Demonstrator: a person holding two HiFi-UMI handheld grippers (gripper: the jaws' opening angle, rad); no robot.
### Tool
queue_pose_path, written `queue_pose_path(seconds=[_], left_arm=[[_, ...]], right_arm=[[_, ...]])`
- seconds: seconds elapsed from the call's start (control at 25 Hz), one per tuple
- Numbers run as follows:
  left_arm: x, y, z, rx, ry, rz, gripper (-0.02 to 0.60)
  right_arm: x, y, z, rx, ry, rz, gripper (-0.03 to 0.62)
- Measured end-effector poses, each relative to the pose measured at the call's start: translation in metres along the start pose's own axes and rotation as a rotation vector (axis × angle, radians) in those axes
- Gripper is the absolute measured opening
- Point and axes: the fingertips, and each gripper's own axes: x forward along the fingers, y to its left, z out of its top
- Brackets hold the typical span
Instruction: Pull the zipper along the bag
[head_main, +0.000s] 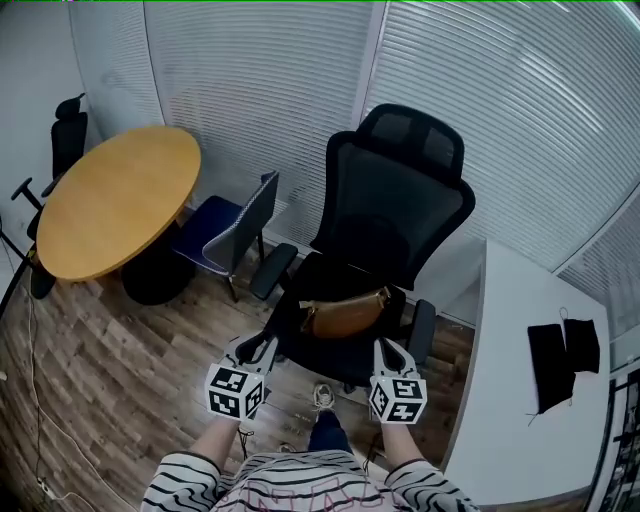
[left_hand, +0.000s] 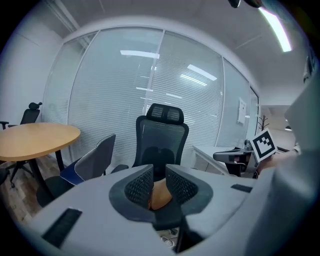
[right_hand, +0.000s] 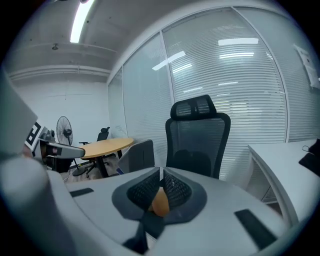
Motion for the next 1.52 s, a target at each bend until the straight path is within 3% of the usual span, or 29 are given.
queue_pose_path(seconds=[0.48,1.52], left_arm=[[-0.081,-0.038,-0.005,0.111,-0.019,-0.047,0.041],[-0.115,-0.084,-0.017,0.116,-0.023,-0.095,0.028]], right_arm=[[-0.083,0.051,0.008,-0.009,-0.083,0.044,0.037],[-0.132,0.076,-0.014,-0.038,-0.051,0.069,0.029]])
